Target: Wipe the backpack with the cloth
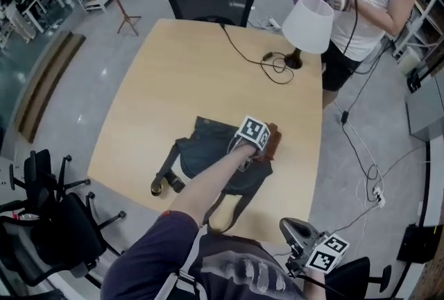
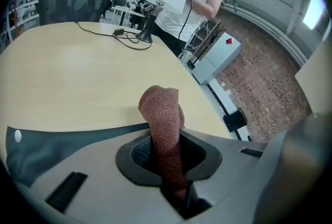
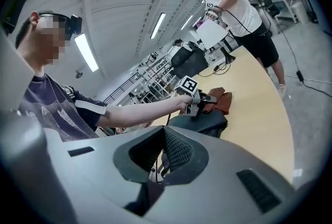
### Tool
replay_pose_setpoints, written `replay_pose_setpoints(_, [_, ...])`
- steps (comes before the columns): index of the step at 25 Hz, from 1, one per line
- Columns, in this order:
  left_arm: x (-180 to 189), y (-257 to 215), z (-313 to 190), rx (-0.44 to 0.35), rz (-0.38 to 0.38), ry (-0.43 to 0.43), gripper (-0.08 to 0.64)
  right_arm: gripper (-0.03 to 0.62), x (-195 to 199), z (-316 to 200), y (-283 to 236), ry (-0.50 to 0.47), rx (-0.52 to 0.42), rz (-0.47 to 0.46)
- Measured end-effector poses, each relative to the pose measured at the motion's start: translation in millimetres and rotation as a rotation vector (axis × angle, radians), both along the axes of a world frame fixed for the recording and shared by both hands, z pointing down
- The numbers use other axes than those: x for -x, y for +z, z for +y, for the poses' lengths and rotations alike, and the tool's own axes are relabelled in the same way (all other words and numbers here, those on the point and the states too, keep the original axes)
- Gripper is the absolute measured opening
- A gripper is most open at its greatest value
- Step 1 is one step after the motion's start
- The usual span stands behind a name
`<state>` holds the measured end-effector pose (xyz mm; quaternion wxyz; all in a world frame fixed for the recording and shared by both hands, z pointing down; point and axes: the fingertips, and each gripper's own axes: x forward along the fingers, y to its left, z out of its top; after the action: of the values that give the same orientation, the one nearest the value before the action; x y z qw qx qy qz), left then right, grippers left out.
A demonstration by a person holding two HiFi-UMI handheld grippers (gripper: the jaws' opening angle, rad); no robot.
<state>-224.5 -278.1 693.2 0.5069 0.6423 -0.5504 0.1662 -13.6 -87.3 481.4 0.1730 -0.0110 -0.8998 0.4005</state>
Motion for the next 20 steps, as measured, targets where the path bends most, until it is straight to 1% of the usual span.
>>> replay_pose_setpoints(2, [5.7,1.9,10.2,0.04,-0.04,0.014,0.078,0.002,13.5,0.0,-2.7,0.005,-0.016,-0.003])
replay_pose_setpoints(3, [9.7,0.6,17.3,0.054,-0.079,0.035,0.078,0.002,21.9,4.0,-6.8,-0.003,-0.028,-0.014])
replay_pose_setpoints(4, [15.0,-0.2,23.8,0.063,-0.132,0.067,0.078,0.002,30.0,9.1,-11.1,-0.017,-0.041,-0.027])
replay_pose_setpoints(6, [25.9,3.3,29.3,0.053,-0.242,0.138,0.078,0.002,40.6,17.7,-16.4,-0.042,-0.062,-0.044])
replay_pose_setpoints(7, [29.8,6.9,31.7,0.049,-0.282,0.164,0.078,0.002,41.9,20.7,-17.0,-0.043,-0.059,-0.048])
replay_pose_setpoints(9, [36.6,11.2,40.7,0.055,-0.327,0.185,0.078,0.002,41.8,23.7,-17.2,-0.021,-0.017,-0.064])
replay_pose_setpoints(12, [53.2,12.4,53.0,0.07,-0.392,0.197,0.078,0.002,46.9,24.3,-20.5,0.004,0.051,-0.115])
replay_pose_setpoints(15, [78.9,14.5,70.6,0.084,-0.482,0.199,0.078,0.002,52.4,30.8,-19.6,-0.019,0.039,-0.125])
replay_pose_setpoints(18, [127.1,-0.4,89.5,0.078,-0.589,0.143,0.078,0.002,60.6,37.8,-21.4,-0.043,0.023,-0.138])
replay_pose_setpoints(19, [144.3,-5.4,93.1,0.075,-0.611,0.122,0.078,0.002,65.0,37.3,-22.7,-0.047,0.019,-0.146])
replay_pose_setpoints(20, [157.5,-6.5,98.4,0.083,-0.605,0.101,0.078,0.002,69.3,36.4,-23.0,-0.05,0.016,-0.15])
